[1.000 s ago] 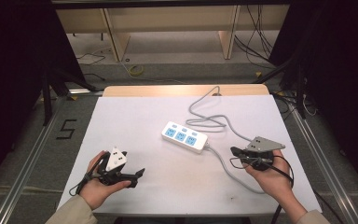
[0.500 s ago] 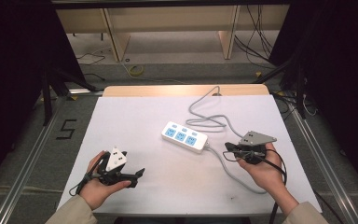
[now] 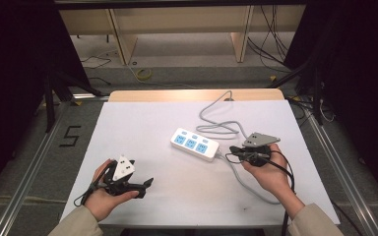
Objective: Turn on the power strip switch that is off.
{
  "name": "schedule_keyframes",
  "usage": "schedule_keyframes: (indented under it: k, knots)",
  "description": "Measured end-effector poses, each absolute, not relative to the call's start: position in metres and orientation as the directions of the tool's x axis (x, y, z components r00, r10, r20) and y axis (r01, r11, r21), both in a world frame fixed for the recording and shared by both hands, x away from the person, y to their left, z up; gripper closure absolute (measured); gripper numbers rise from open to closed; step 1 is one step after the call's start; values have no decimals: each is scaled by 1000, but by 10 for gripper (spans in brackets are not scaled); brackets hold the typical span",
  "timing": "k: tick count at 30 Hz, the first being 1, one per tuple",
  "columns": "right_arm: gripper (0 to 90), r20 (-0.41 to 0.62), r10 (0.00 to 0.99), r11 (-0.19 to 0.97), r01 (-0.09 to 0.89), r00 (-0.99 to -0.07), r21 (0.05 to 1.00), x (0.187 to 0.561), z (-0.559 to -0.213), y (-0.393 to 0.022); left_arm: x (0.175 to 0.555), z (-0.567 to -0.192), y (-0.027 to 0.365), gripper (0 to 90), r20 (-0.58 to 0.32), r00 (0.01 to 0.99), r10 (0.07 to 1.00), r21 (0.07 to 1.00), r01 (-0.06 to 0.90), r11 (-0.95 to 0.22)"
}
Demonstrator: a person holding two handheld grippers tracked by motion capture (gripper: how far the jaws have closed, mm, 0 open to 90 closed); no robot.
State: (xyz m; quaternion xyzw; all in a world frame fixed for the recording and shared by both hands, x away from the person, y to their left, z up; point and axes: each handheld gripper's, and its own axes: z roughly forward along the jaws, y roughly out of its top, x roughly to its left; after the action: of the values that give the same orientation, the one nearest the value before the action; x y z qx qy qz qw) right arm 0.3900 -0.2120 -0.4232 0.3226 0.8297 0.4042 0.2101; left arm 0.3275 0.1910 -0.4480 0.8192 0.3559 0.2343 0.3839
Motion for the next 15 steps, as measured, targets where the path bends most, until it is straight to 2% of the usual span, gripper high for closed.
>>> schedule_keyframes:
  k: [15]
  knots:
    - [900, -90, 682, 485, 358, -726, 798, 410, -422, -189, 327, -448, 189, 135, 118, 644, 756, 793, 397, -462]
